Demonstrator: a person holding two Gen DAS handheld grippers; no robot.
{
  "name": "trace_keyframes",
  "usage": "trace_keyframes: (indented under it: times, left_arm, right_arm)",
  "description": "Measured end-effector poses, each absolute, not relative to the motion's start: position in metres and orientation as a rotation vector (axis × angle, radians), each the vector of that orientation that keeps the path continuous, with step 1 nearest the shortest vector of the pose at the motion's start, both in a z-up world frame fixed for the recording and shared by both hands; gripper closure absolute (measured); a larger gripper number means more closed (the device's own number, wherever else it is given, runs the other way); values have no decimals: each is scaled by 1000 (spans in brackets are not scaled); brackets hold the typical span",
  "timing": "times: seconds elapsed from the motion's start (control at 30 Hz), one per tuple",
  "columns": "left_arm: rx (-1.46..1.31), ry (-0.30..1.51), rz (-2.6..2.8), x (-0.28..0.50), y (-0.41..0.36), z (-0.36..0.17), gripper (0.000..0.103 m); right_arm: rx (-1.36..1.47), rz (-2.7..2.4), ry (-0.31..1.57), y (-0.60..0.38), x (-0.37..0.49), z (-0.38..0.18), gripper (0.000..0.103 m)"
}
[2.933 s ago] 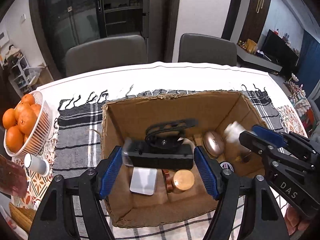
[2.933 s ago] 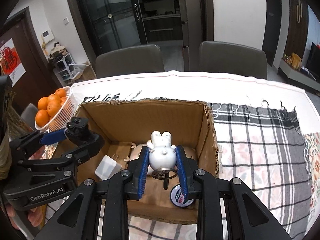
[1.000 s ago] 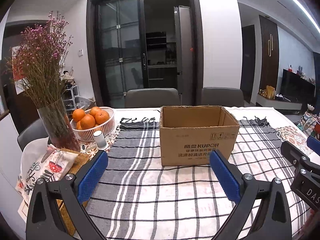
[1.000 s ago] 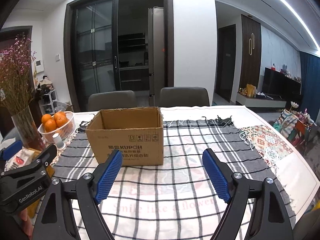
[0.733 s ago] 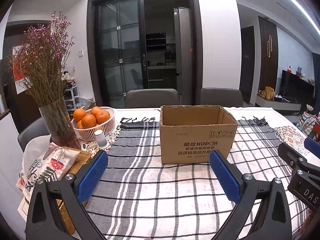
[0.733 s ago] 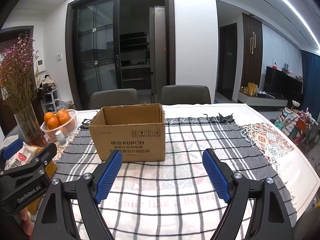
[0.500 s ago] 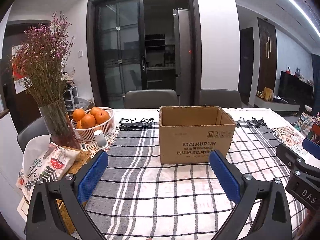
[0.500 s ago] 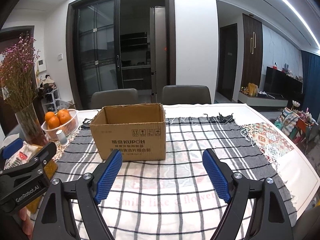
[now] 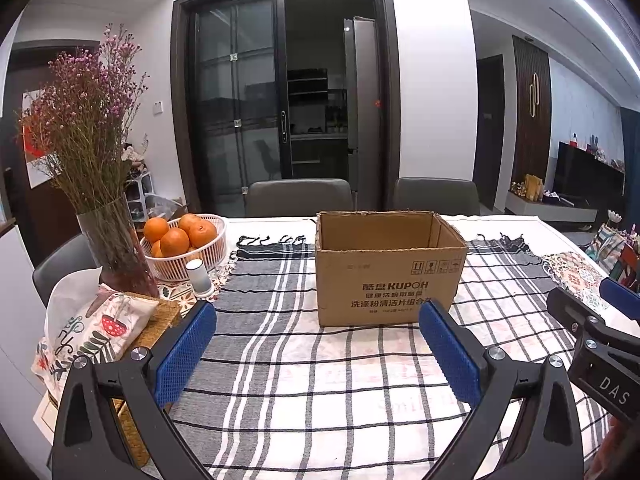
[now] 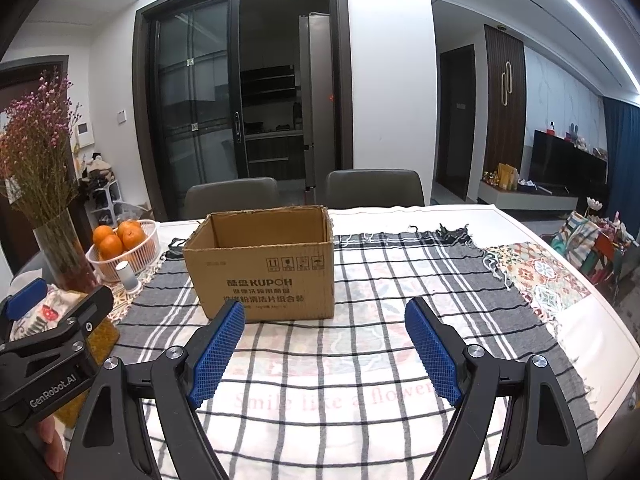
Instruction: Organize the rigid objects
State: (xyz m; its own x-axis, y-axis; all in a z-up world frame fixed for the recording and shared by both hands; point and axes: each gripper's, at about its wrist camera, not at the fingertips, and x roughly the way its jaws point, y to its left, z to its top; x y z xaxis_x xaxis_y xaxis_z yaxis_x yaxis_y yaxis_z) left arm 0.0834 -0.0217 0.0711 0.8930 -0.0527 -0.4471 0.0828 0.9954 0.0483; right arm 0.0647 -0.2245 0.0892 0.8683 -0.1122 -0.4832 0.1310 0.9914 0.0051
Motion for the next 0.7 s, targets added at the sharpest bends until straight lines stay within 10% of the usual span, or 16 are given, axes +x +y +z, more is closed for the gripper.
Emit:
trace_keyframes:
  times: [0.7]
  left_arm:
    - [66, 462, -76, 84, -23, 71, 0]
  right_arm:
    - [39, -124, 505, -227, 66, 89, 20]
